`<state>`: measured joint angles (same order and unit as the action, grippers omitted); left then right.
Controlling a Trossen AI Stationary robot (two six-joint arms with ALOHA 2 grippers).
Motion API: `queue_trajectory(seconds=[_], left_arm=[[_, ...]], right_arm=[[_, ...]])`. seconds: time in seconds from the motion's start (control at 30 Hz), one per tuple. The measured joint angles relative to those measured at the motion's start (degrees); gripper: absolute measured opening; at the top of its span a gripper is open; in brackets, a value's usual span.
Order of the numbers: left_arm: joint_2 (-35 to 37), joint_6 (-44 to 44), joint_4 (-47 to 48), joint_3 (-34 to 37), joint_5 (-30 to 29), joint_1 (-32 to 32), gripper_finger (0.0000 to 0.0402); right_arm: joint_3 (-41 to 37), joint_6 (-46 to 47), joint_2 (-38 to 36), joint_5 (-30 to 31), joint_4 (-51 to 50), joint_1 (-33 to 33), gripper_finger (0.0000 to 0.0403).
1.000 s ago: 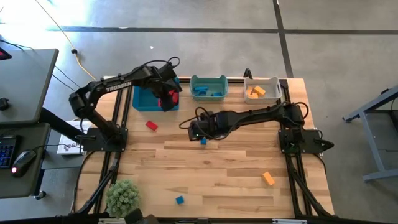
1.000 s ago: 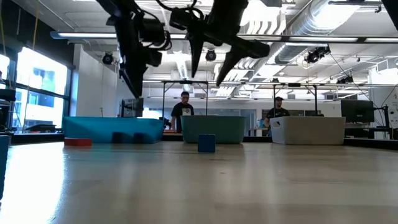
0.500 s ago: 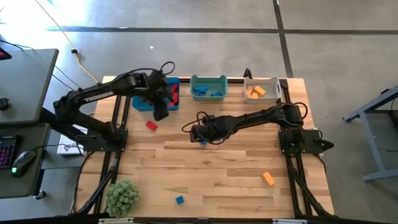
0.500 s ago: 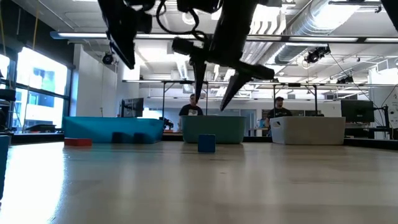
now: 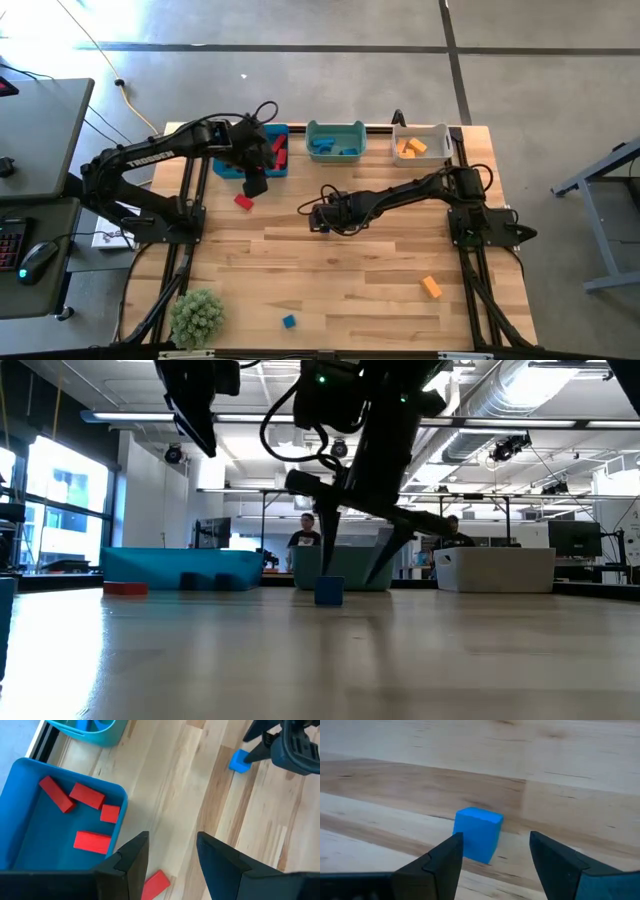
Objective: Sort & place blocks by color
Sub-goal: Put the blue block into the green bin
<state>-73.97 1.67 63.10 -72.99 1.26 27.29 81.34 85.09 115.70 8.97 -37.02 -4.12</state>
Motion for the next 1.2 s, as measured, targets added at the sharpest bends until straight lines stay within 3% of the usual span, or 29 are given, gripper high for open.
queue_trajectory(seconds=[0.77,1.0,1.1,1.2], left_arm=[[-0.02,1.51,-0.18,0.02,-0.14,0.04,0.0156],[-0.04,1.54,-0.29,0.02,-0.2,0.04,0.0156],[-0.07,2.39,-0.28,0.02,-0.22,0.04,0.0156],[-0.07,3.37,-0.27,0.02,-0.24,0.04,0.0156]], right_arm=[[-0.41,-0.26,0.5,-0.24,6.61,1.29,0.0215],[-0.25,0.06,3.65,-3.41,7.95,2.27,0.0215],[-0.26,0.4,3.67,-3.02,7.68,2.26,0.0199],[-0.28,-0.37,3.62,-2.91,7.31,2.48,0.0156]])
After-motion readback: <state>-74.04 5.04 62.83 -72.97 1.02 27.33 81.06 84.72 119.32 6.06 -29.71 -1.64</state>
